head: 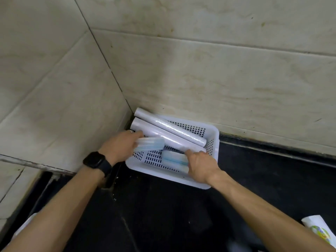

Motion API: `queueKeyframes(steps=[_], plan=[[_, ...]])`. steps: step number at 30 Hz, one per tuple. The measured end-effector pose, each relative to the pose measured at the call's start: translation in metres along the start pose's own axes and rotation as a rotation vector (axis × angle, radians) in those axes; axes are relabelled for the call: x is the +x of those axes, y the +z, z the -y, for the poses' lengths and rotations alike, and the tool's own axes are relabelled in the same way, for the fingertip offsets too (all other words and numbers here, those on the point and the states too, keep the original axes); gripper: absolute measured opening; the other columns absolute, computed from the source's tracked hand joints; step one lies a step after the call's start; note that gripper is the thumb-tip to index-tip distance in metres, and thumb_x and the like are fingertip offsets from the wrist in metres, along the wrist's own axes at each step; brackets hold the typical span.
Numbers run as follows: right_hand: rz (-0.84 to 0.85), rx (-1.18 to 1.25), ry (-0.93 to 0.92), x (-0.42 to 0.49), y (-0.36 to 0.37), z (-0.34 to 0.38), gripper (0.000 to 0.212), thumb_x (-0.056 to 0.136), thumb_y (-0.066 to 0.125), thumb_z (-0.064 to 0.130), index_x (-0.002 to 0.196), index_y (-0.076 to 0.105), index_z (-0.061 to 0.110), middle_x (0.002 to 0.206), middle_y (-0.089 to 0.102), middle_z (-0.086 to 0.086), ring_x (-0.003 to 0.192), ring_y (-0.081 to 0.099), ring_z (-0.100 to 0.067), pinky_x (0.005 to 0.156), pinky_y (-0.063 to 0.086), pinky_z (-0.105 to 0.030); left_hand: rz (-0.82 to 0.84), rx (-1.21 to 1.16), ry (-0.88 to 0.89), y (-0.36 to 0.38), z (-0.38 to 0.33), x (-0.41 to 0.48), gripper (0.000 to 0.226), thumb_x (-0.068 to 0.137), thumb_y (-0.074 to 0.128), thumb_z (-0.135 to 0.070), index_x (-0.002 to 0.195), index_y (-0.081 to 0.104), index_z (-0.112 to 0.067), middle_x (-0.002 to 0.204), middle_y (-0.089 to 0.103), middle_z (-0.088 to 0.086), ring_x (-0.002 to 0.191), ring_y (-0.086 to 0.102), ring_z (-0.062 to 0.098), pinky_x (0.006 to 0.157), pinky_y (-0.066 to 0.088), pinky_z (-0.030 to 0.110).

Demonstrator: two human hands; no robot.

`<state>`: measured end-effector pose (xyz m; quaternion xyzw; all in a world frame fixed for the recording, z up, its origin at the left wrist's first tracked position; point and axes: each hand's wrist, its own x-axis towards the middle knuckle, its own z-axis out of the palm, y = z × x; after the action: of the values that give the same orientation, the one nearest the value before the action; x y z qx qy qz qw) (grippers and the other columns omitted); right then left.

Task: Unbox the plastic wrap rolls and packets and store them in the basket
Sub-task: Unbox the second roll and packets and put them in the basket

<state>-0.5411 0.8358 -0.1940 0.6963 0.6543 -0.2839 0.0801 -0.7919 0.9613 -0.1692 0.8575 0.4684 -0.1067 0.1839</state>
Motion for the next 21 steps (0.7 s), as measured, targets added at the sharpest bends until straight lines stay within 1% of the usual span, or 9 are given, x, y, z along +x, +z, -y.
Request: queueKeyframes(steps=[2,5,8,10,13,15,17,19,21], plan=[[0.025,0.157,-0.051,0.021,0.016,0.011,0.044,0.093,0.054,0.016,0.136,0.044,0.015,0.124,0.061,-0.011,0.111,0.059,-0.029,0.090,0.052,-0.042,-0.031,-0.113,-0.051,-0.019,0.008,-0.012,0.018,0.097,0.050,-0.012,0.115,0.053,-0.016,0.097,0.061,0.007,0.081,0.056,0.025,0.060,0.039,0.033],[0.087,0.263,-0.062,0.043,0.036,0.026,0.040,0.094,0.055,0.017,0.131,0.039,0.014,0.116,0.066,-0.015,0.098,0.064,-0.031,0.089,0.053,-0.044,0.029,-0.145,-0.085,-0.021,0.004,-0.018,0.016,0.095,0.049,-0.008,0.104,0.050,-0.022,0.086,0.055,0.000,0.071,0.050,0.018,0.051,0.027,0.023],[0.095,0.341,-0.013,0.056,0.050,0.025,0.037,0.093,0.056,0.017,0.128,0.045,0.017,0.116,0.067,-0.012,0.098,0.064,-0.029,0.090,0.052,-0.042,0.135,-0.126,-0.024,0.002,-0.011,-0.005,0.022,0.089,0.049,-0.007,0.100,0.050,-0.026,0.089,0.058,0.003,0.079,0.055,0.021,0.058,0.038,0.031],[0.027,0.318,0.011,0.061,0.058,0.018,0.037,0.092,0.059,0.024,0.129,0.053,0.019,0.123,0.065,-0.008,0.112,0.059,-0.026,0.101,0.049,-0.042,0.185,-0.080,0.024,0.021,-0.024,0.010,0.024,0.086,0.050,-0.008,0.097,0.049,-0.030,0.091,0.057,0.003,0.083,0.058,0.024,0.064,0.047,0.035],[0.019,0.266,-0.012,0.054,0.057,0.014,0.047,0.092,0.062,0.028,0.137,0.053,0.020,0.131,0.063,-0.003,0.127,0.050,-0.023,0.112,0.038,-0.036,0.212,0.064,0.075,0.046,-0.038,0.030,0.021,0.087,0.053,-0.011,0.100,0.055,-0.026,0.097,0.058,0.006,0.092,0.059,0.028,0.074,0.053,0.037],[0.034,0.397,0.014,0.049,0.058,0.009,0.046,0.091,0.066,0.023,0.134,0.055,0.018,0.128,0.064,-0.004,0.121,0.055,-0.024,0.109,0.041,-0.036,0.252,0.126,0.056,0.061,-0.040,0.039,0.016,0.090,0.054,-0.016,0.098,0.057,-0.030,0.102,0.063,0.004,0.094,0.062,0.026,0.078,0.055,0.038],[0.036,0.587,0.075,0.045,0.058,0.003,0.052,0.087,0.070,0.017,0.136,0.052,0.015,0.128,0.064,-0.005,0.117,0.059,-0.023,0.106,0.046,-0.037,0.271,0.184,0.033,0.072,-0.040,0.045,0.016,0.091,0.056,-0.021,0.103,0.059,-0.031,0.107,0.063,0.004,0.096,0.062,0.026,0.079,0.056,0.037],[0.056,0.681,0.117,0.042,0.059,-0.003,0.053,0.087,0.070,0.015,0.136,0.050,0.013,0.127,0.064,-0.004,0.116,0.060,-0.021,0.102,0.048,-0.033,0.227,0.239,0.048,0.079,-0.043,0.047,0.025,0.090,0.058,-0.019,0.113,0.059,-0.028,0.117,0.057,0.006,0.105,0.058,0.027,0.081,0.054,0.038],[0.059,0.696,0.123,0.041,0.060,-0.004,0.040,0.088,0.068,0.017,0.126,0.057,0.013,0.120,0.066,-0.003,0.111,0.062,-0.020,0.097,0.049,-0.031,0.150,0.277,0.079,0.084,-0.047,0.047,0.038,0.087,0.061,-0.012,0.122,0.055,-0.024,0.127,0.048,0.006,0.116,0.051,0.027,0.086,0.051,0.040]])
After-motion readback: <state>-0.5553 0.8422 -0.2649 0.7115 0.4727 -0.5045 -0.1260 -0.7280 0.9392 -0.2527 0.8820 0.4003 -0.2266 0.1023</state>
